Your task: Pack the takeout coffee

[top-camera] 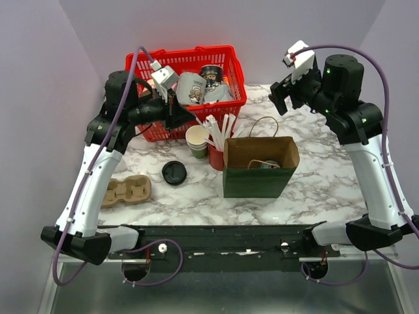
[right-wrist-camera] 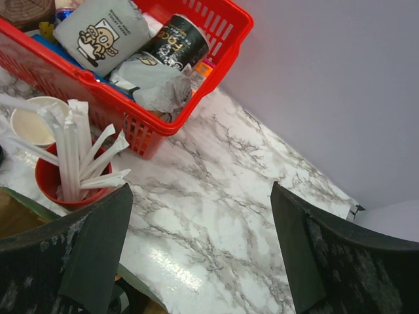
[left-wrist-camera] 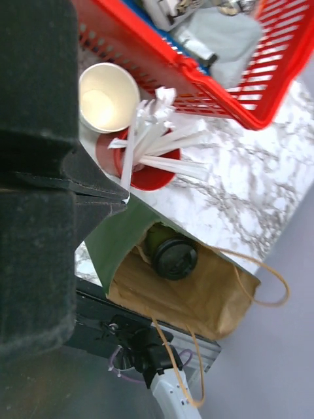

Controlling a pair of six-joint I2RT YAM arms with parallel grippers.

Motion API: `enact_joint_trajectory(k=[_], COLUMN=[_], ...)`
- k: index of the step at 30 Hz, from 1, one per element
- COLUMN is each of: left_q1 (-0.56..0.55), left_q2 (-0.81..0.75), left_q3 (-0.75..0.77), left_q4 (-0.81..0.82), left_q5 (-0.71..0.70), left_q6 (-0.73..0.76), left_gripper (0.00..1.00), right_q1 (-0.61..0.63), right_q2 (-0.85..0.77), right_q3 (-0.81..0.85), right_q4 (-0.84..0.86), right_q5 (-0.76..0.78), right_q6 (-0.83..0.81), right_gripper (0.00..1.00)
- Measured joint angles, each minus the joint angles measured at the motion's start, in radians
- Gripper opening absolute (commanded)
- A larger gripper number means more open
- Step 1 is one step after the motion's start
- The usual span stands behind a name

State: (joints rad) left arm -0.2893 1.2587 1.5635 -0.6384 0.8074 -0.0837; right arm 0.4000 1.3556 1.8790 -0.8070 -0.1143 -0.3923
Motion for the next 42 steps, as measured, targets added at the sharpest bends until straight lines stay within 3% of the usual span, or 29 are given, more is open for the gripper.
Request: enact_joint_trajectory(k=[8,13,24,36,39,40,42], left_q1=[0.000,0.000,-0.002,-0.064,-0.085,-0.090,-0.100], left_q2=[-0.018,-0.040,-0.126,-0.127,-0.089,-0.076,-0.042], left_q3=[0.167,0.197,0.116,0.009,0.009,0.009,0.016], left_q4=[-0.015,-0.004,0.047,0.053,0.054,0.054,0.055], left_q5=[0.109,0.191,0.368,0.391,0.385,0.380,0.364], left_q6=[0.019,-0.003,-0.098,-0.106,-0.108,-0.113,-0.116], left_gripper=[0.00,0.00,0.00,0.01,0.32,0.51,0.59], right_q1=[-0.003,-0.033,-0.073,-0.075,-0.075,-0.075,-0.075], right_q2=[0.019,0.026,0.036,0.053,0.053,0.053,0.053], right_q3=[0.026,0.026,-0.007,-0.008,-0.008,-0.008,-0.005], right_q4=[0.035,0.066,0.088,0.088,0.088,0.088,0.087], right_q5=[0.129,0.212,0.258,0.255,0.248,0.246,0.240], right_q6=[-0.028,-0.029,-0.035,-0.035,-0.034,-0.034,-0.032], right_gripper=[0.96,0.96,0.96,0.96,0.96,0.96,0.97])
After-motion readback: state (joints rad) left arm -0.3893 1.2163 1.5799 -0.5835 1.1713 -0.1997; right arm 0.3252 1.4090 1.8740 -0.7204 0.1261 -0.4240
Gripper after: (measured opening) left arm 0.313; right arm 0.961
